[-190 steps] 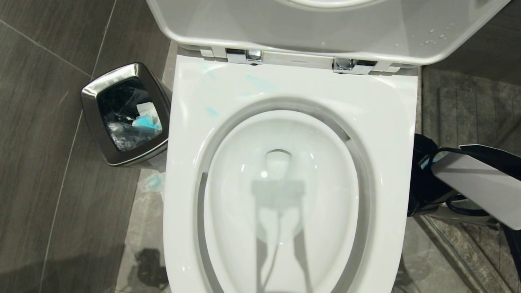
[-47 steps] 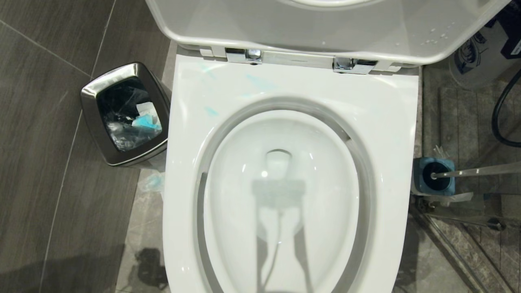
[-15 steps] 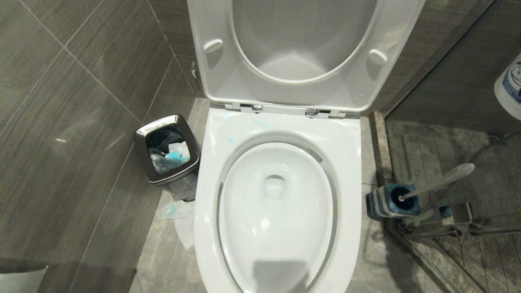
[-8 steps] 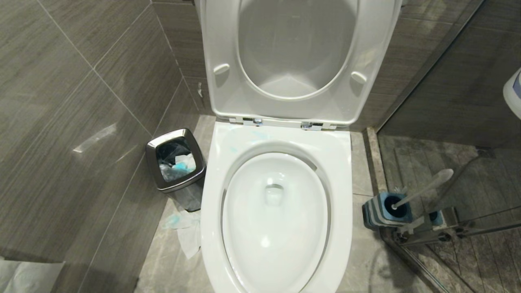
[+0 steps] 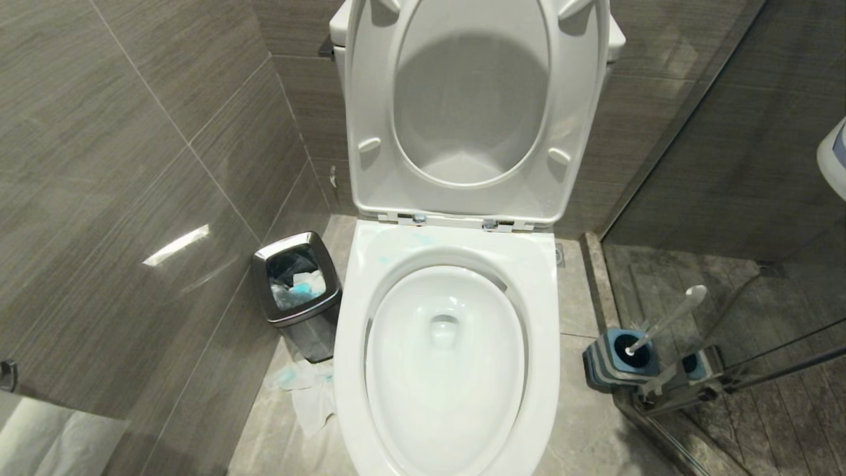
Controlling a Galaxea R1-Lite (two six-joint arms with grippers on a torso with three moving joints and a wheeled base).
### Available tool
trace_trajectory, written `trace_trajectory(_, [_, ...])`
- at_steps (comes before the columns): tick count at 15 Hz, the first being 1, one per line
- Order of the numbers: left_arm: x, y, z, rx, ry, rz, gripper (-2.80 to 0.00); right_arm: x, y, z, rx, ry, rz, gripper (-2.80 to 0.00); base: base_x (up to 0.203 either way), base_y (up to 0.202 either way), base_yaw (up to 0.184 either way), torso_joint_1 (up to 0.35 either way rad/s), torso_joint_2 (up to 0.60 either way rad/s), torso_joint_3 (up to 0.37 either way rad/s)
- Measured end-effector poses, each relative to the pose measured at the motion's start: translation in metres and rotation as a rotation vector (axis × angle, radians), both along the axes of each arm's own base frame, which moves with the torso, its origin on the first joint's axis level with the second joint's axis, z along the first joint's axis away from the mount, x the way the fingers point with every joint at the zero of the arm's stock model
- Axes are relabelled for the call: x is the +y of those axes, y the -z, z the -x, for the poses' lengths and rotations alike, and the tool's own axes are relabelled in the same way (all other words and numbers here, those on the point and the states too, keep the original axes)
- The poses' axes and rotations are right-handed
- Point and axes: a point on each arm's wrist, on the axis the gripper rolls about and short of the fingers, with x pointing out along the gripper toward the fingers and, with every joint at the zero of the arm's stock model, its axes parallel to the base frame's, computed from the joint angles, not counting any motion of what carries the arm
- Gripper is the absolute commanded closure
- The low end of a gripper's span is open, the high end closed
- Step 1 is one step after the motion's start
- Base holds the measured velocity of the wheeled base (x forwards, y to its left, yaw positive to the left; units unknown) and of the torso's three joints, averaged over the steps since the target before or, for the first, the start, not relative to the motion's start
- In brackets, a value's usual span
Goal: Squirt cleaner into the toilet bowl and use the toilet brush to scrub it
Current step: Pour in the cleaning agent
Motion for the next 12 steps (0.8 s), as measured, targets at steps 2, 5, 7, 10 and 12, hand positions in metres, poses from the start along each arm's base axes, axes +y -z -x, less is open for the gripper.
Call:
trace_trajectory(2, [0.000,0.000,0.000,0.000,0.000,0.000,0.00,0.000,0.002,-0.001,0.006,0.003,0.003,0.00,0.000,0.000,0.000,0.003,0.00,0.018])
trace_trajectory(5, [0.000,0.000,0.000,0.000,0.000,0.000,0.00,0.002,0.004,-0.004,0.022,-0.006,0.054,0.00,0.000,0.000,0.000,0.000,0.00,0.000])
trace_trajectory(7, [0.000,0.000,0.000,0.000,0.000,0.000,0.00,0.006,0.006,-0.008,0.043,-0.032,0.086,0.00,0.000,0.000,0.000,0.000,0.00,0.000])
trace_trajectory(10, [0.000,0.000,0.000,0.000,0.000,0.000,0.00,0.018,0.009,-0.023,0.077,-0.088,0.137,0.00,0.000,0.000,0.000,0.000,0.00,0.000])
trace_trajectory(12, [0.000,0.000,0.000,0.000,0.000,0.000,0.00,0.027,0.007,-0.037,0.093,-0.118,0.138,0.00,0.000,0.000,0.000,0.000,0.00,0.000])
